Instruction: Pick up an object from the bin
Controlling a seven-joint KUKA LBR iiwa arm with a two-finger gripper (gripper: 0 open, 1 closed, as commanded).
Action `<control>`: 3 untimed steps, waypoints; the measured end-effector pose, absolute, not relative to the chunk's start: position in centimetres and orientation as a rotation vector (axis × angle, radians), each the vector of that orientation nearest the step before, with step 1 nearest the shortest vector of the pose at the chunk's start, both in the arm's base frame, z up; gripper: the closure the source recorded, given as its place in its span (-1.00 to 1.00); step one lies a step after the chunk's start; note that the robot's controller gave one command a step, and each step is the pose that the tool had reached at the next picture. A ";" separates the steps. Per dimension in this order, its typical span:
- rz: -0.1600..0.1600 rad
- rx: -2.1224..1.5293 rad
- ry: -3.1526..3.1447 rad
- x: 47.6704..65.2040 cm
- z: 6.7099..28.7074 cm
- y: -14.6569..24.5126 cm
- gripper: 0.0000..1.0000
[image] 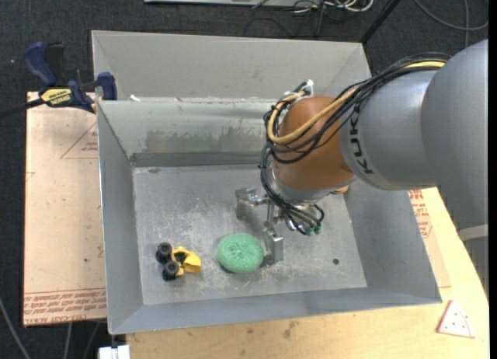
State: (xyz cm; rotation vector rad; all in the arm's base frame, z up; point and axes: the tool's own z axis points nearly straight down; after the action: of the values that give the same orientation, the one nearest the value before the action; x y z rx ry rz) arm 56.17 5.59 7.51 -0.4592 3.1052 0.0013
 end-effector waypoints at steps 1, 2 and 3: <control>0.001 -0.487 3.102 52.0 7.1 8.7 -1.00; 0.002 -0.791 3.038 51.8 7.0 10.6 1.00; 0.002 -0.791 3.038 51.8 7.0 10.6 1.00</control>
Offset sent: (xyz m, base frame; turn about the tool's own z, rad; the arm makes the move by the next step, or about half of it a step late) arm -0.0443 0.0496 -0.0051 -0.2174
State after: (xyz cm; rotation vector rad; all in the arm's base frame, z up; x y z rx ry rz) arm 51.78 10.63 6.97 -0.7906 3.0382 0.0022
